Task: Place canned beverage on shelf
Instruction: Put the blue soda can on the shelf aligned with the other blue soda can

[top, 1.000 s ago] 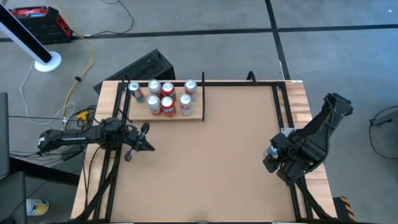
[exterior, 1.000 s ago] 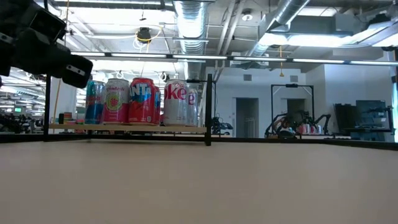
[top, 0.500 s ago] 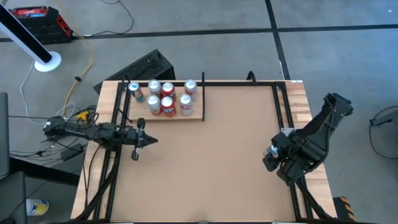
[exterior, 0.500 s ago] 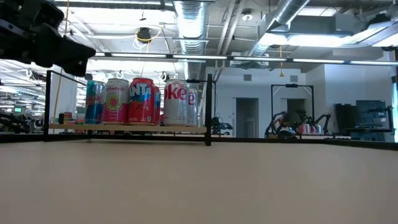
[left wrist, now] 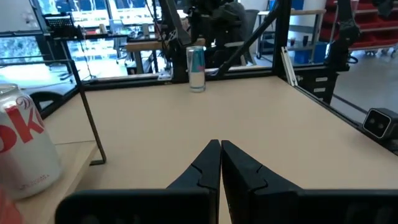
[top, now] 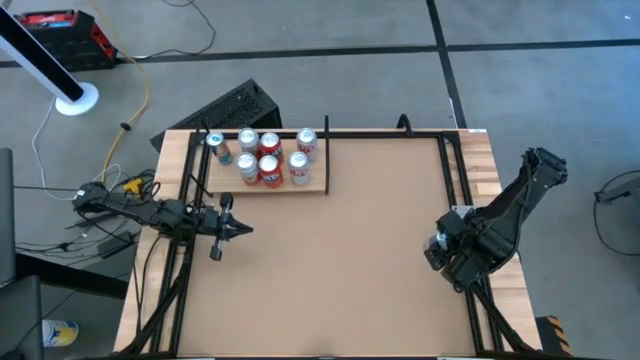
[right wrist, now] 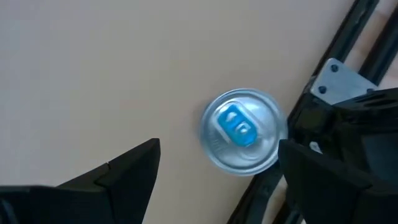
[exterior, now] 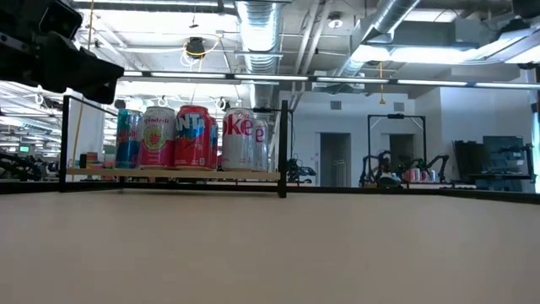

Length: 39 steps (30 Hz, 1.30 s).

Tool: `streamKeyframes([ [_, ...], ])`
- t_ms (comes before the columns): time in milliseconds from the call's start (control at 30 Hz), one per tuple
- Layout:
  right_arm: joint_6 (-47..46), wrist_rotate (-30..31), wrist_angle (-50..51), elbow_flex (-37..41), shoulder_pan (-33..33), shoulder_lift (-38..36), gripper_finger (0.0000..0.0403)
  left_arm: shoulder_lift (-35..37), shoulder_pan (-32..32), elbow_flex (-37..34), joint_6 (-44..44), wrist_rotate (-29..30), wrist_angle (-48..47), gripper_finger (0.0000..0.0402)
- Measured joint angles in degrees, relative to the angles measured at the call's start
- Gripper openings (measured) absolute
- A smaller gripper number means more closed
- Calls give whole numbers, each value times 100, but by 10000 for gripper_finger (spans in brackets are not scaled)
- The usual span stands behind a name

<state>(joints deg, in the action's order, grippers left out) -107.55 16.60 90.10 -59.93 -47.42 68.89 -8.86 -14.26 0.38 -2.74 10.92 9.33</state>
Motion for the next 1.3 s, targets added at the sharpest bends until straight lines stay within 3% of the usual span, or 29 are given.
streamKeyframes([
  [567,-197,-103,-122,502,0,-218,334,0,2,0,-66,2,-296,0],
  [1000,-16,222,-310,448,0,-217,202,-11,4,0,-68,0,-596,0],
  [1133,156,1062,-701,153,43,-213,162,-11,4,0,-68,0,-595,0],
  [1300,1094,2160,-1307,-195,509,-204,85,-11,4,0,-68,0,-595,0],
])
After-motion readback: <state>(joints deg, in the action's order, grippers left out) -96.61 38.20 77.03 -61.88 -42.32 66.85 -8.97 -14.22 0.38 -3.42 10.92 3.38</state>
